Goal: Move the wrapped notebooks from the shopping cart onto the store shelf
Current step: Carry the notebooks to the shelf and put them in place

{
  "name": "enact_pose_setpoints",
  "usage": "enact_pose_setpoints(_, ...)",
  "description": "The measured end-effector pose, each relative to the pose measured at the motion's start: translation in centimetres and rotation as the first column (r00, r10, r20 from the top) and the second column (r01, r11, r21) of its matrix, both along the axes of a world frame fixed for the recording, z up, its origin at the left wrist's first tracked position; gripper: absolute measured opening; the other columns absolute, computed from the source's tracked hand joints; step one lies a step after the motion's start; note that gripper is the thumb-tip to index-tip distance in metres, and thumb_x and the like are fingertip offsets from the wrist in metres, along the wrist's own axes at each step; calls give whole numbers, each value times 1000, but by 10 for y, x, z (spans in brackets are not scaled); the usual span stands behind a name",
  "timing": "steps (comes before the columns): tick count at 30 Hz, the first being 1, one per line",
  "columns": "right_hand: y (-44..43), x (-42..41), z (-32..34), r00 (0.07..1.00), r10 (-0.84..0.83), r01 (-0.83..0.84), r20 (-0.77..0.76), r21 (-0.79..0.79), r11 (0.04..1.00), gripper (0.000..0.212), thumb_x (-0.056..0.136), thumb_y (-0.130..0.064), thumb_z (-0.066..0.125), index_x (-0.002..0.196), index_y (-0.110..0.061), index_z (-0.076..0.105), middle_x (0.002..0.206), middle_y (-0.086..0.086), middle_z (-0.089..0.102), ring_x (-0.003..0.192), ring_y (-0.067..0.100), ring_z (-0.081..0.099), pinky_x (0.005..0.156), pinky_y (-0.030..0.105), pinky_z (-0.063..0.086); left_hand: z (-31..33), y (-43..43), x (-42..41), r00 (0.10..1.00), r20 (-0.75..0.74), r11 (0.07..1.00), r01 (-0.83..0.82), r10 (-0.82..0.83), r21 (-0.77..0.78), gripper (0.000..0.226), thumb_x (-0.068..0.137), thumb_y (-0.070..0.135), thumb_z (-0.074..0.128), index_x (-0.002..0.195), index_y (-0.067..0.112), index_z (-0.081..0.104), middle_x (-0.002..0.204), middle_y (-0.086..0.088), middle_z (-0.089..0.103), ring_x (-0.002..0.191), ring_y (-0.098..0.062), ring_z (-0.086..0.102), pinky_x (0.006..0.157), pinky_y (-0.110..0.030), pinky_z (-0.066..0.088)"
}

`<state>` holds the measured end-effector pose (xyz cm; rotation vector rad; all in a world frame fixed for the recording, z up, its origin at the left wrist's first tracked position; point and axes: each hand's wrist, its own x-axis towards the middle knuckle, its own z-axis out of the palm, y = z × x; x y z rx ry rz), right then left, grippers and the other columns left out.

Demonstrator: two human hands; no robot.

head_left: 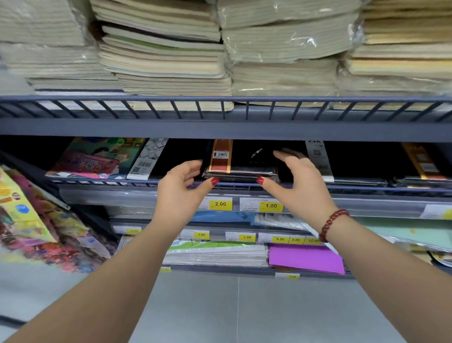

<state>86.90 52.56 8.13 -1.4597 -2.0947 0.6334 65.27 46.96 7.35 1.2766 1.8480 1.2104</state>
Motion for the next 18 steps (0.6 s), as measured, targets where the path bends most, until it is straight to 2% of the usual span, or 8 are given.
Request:
enact_pose_setpoints(5, -41, 6, 29, 967, 111, -141, 231, 114, 983, 61, 84, -40, 64, 135, -14, 48, 141, 8, 46, 132, 26, 37, 111, 38, 29, 39, -51, -14, 942, -331, 999, 41, -51, -36, 50, 84, 26, 70, 131, 18, 54, 132, 0, 54, 122, -16, 49, 98, -20, 33)
enact_pose_setpoints(8, -68, -4, 53, 919, 203, -269, 337, 163, 949, 61, 80, -42, 66, 131, -12, 52, 138, 11, 50, 127, 30, 44, 106, 44, 37, 70, -89, -31, 886, -456, 996, 56, -83, -71, 49, 84, 25, 69, 130, 14, 54, 132, -4, 54, 125, -21, 46, 102, -23, 30)
enact_pose_setpoints(10, -84, -18, 70, 890, 257, -343, 378, 183, 921, 61, 77, -42, 68, 128, -11, 54, 133, 12, 53, 123, 32, 48, 102, 44, 41, 89, -116, -46, 856, -510, 995, 47, -87, -91, 49, 83, 26, 70, 129, 14, 55, 131, -6, 55, 124, -24, 47, 104, -31, 33)
enact_pose_setpoints(12, -98, -37, 87, 862, 311, -411, 401, 192, 891, 62, 75, -42, 69, 127, -11, 54, 132, 12, 53, 121, 33, 49, 100, 43, 40, 103, -145, -63, 838, -544, 996, 4, -49, -84, 49, 80, 28, 70, 125, 12, 58, 126, -9, 56, 120, -27, 49, 102, -31, 35)
enact_pose_setpoints(15, -123, -71, 110, 812, 397, -514, 427, 201, 834, 63, 76, -44, 66, 128, -11, 54, 132, 15, 53, 122, 35, 48, 101, 44, 39, 125, -195, -86, 837, -546, 989, -89, 9, -119, 58, 74, 44, 54, 122, 12, 60, 123, -11, 57, 113, -26, 53, 97, -32, 43)
enact_pose_setpoints(18, -149, -109, 129, 767, 478, -598, 427, 207, 774, 61, 77, -47, 63, 126, -12, 54, 127, 12, 57, 119, 34, 50, 99, 43, 40, 143, -247, -116, 790, -608, 977, -180, 71, -119, 62, 71, 45, 47, 117, 7, 63, 118, -14, 61, 105, -26, 55, 91, -34, 42)
